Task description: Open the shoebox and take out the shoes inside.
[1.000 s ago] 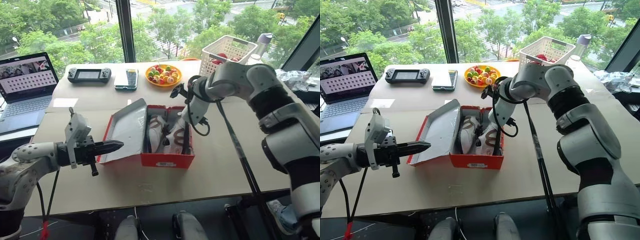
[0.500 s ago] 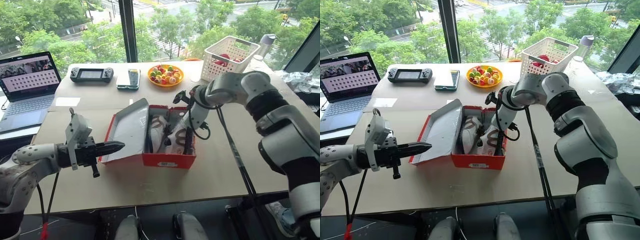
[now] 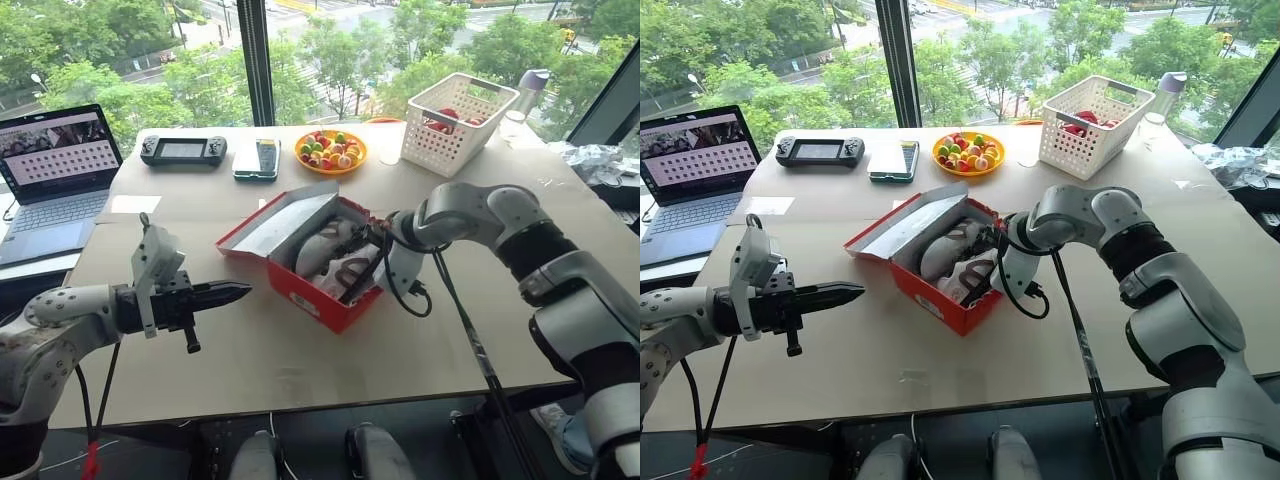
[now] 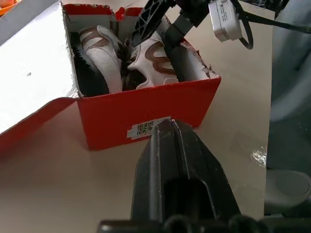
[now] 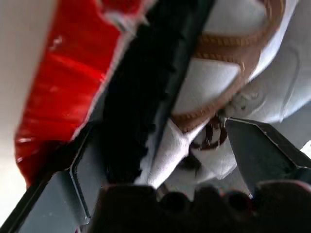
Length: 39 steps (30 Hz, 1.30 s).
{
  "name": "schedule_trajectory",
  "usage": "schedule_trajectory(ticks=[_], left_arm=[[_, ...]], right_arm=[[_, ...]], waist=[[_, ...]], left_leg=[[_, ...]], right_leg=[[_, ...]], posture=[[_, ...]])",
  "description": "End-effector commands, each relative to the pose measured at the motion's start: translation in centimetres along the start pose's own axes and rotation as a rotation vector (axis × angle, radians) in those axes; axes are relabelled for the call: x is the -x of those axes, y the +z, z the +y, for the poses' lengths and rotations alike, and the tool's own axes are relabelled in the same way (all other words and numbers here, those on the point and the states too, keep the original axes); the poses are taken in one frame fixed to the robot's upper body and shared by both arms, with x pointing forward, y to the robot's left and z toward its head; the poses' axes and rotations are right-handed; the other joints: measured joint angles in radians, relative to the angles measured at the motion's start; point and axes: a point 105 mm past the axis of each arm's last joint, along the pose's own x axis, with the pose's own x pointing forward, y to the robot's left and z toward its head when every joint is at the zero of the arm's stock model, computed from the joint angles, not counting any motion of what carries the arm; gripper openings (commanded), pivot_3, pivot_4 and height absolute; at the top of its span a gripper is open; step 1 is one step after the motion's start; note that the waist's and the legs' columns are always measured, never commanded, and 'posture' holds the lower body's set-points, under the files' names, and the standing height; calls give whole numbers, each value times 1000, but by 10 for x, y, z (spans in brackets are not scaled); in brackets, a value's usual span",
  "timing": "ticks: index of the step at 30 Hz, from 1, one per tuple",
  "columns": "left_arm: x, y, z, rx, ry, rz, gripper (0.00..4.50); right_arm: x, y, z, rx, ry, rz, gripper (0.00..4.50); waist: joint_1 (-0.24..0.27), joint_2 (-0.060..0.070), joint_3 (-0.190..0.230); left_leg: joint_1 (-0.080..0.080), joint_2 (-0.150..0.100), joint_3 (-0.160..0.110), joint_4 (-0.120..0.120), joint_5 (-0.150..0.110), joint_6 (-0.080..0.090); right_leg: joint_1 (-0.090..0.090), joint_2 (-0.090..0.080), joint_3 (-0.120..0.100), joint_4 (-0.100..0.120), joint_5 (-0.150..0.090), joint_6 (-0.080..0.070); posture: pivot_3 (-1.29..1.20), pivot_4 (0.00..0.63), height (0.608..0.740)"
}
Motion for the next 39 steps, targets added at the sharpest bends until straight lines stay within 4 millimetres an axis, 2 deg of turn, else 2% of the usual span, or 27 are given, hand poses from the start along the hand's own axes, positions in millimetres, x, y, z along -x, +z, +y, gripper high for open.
schedule_trajectory(ticks=[1, 3, 11, 14, 16, 20, 23, 29, 33, 35, 36, 39], left_arm=[[0, 8, -1, -23, -2, -18, 0], [0, 8, -1, -23, -1, -20, 0], [-1, 9, -1, -23, 0, -23, 0], [-1, 9, -1, -23, 3, -24, 0], [-2, 8, 0, -22, 5, -24, 0], [-2, 7, 0, -24, 9, -23, 0], [-3, 7, 1, -26, 13, -21, 0], [-4, 8, 2, -25, 8, -18, 0], [-5, 9, 3, -27, 4, -20, 0], [-5, 9, 4, -28, 6, -21, 0], [-5, 9, 4, -28, 8, -23, 0], [-6, 9, 4, -30, 9, -26, 0]], right_arm=[[8, 0, -11, -16, -36, 4, 4204], [9, -2, -14, -31, -45, 11, 3762], [10, -5, -21, -57, -71, 21, 1081], [10, -5, -24, -73, -89, 16, 1081], [15, -6, -35, -149, -151, -9, 1081], [41, -17, -64, -355, -289, -55, 1081], [63, -22, -78, -456, -364, -88, 1081], [84, -28, -85, -550, -447, -87, 1081], [120, -49, -89, -742, -569, -76, 1081], [141, -76, -74, -851, -631, 39, 1081], [150, -97, -50, -922, -644, 174, 1081], [162, -131, 14, -1038, -615, 474, 1081]], waist=[[-1, 0, 0], [-1, 0, 0], [-2, 0, 0], [-3, 0, 0], [-2, 0, 0], [-3, 0, 0], [0, 0, 0], [4, 0, 0], [5, 0, 0], [6, 0, 0], [8, 0, 0], [26, 0, 0]], left_leg=[[0, 0, 0, 0, 0, 0], [0, 0, 0, 0, 0, 0], [0, 0, 0, 0, 0, 0], [0, 0, 0, 0, 0, 0], [0, 0, 0, 0, 0, 0], [0, 1, 0, 0, 0, 0], [0, 1, 0, 0, 0, 0], [0, 1, 0, 0, 0, 0], [-1, 1, 0, 0, 0, 0], [-1, 0, 0, 0, 0, 0], [-2, 0, 0, 0, 0, 0], [-2, -1, 0, 0, 0, 0]], right_leg=[[0, 0, 0, 0, 0, 0], [0, 0, 0, 0, 0, 0], [-1, 0, 0, 0, 0, 0], [-1, 0, 0, 0, 0, 0], [-1, 0, 0, 0, 0, 0], [-1, 1, 1, 0, 1, -2], [0, 1, 0, 1, 1, -2], [0, 0, 0, 0, 1, -2], [-1, 0, 0, 0, 1, -2], [-1, 0, 0, 0, 1, -2], [-1, 0, 0, 0, 1, -2], [-1, -2, -2, -3, 0, -4]], posture=[[0, 150, 738], [0, 150, 738], [0, 150, 738], [0, 150, 738], [0, 150, 738], [0, 150, 738], [0, 150, 738], [0, 150, 738], [0, 150, 738], [0, 150, 738], [0, 150, 738], [0, 150, 738]])
